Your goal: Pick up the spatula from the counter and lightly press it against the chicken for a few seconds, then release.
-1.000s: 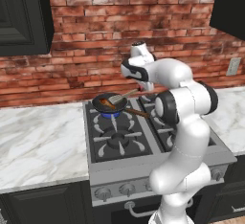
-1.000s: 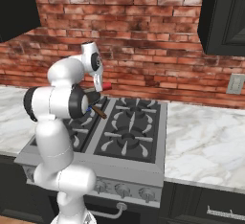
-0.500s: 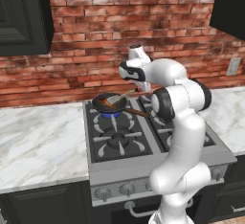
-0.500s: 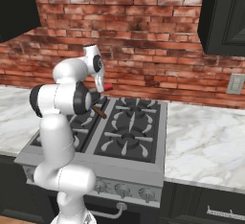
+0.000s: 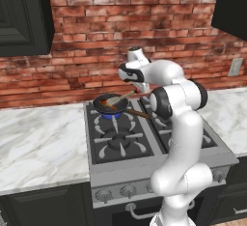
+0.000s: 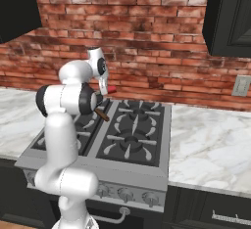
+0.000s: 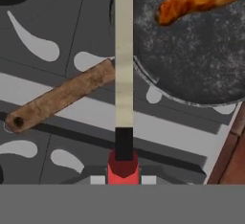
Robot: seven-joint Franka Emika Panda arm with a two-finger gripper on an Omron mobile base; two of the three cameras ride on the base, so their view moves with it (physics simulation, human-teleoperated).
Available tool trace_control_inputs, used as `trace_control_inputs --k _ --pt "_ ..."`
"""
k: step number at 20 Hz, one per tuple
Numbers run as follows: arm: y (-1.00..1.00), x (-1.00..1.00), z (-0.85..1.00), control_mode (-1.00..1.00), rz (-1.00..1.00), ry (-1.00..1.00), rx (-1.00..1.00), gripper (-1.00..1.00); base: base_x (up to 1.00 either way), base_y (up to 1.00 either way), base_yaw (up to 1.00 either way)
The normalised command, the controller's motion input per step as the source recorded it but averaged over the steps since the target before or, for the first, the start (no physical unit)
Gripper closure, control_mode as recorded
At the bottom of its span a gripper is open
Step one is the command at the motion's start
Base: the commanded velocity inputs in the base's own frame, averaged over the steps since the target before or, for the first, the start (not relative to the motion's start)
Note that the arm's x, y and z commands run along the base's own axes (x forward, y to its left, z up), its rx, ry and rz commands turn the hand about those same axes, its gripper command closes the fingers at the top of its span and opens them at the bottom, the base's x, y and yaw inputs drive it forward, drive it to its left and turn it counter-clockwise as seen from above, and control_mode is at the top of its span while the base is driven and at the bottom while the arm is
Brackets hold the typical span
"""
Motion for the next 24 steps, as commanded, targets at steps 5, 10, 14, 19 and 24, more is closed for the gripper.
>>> trace_control_inputs --k 5,10,14,19,24 --pt "0.11 0.23 -0.16 -1.0 0.0 0.0 0.0 1.0 0.0 0.0 0.0" --pt "0.03 0.21 -0.16 -1.0 0.0 0.0 0.0 1.0 0.0 0.0 0.0" --pt "0.01 0.21 -0.15 -1.0 0.0 0.0 0.0 1.0 0.0 0.0 0.0" --pt "0.04 0.22 -0.15 -1.0 0.0 0.0 0.0 1.0 0.0 0.0 0.0" --pt "0.14 0.28 -0.15 -1.0 0.0 0.0 0.0 1.0 0.0 0.0 0.0"
